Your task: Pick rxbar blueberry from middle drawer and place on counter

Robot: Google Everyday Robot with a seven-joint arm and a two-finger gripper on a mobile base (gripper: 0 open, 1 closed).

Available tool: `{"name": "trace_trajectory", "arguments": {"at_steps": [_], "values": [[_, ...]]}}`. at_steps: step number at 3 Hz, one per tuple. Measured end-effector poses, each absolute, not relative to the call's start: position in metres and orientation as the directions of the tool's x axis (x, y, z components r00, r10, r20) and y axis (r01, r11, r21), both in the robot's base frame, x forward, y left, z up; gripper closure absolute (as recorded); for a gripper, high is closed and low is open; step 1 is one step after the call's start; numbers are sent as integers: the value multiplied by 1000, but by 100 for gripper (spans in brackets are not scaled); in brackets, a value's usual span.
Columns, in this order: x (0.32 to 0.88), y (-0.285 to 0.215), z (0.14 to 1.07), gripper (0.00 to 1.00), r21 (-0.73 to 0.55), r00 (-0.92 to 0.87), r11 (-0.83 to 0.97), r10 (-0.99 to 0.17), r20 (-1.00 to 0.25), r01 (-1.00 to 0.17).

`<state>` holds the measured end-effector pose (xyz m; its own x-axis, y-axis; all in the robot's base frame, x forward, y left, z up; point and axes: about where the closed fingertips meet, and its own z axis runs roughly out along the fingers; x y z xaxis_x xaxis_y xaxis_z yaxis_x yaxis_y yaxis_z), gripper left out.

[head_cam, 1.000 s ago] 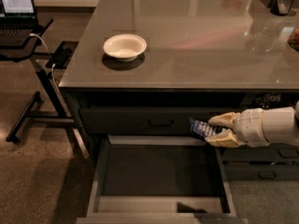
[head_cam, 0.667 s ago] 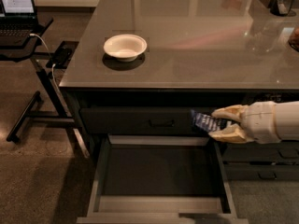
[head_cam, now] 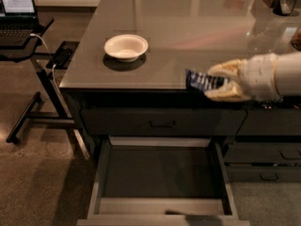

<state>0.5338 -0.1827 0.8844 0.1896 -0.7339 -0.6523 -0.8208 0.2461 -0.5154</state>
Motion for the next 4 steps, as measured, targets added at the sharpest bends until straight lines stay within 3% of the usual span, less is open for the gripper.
{"name": "trace_trajectory", "arguments": {"at_steps": [2,4], "values": [[642,-147,933,100,-542,244,254,-689,-683,-801],[695,-137,891,100,-438,172,296,-630,-758,-849]]}}
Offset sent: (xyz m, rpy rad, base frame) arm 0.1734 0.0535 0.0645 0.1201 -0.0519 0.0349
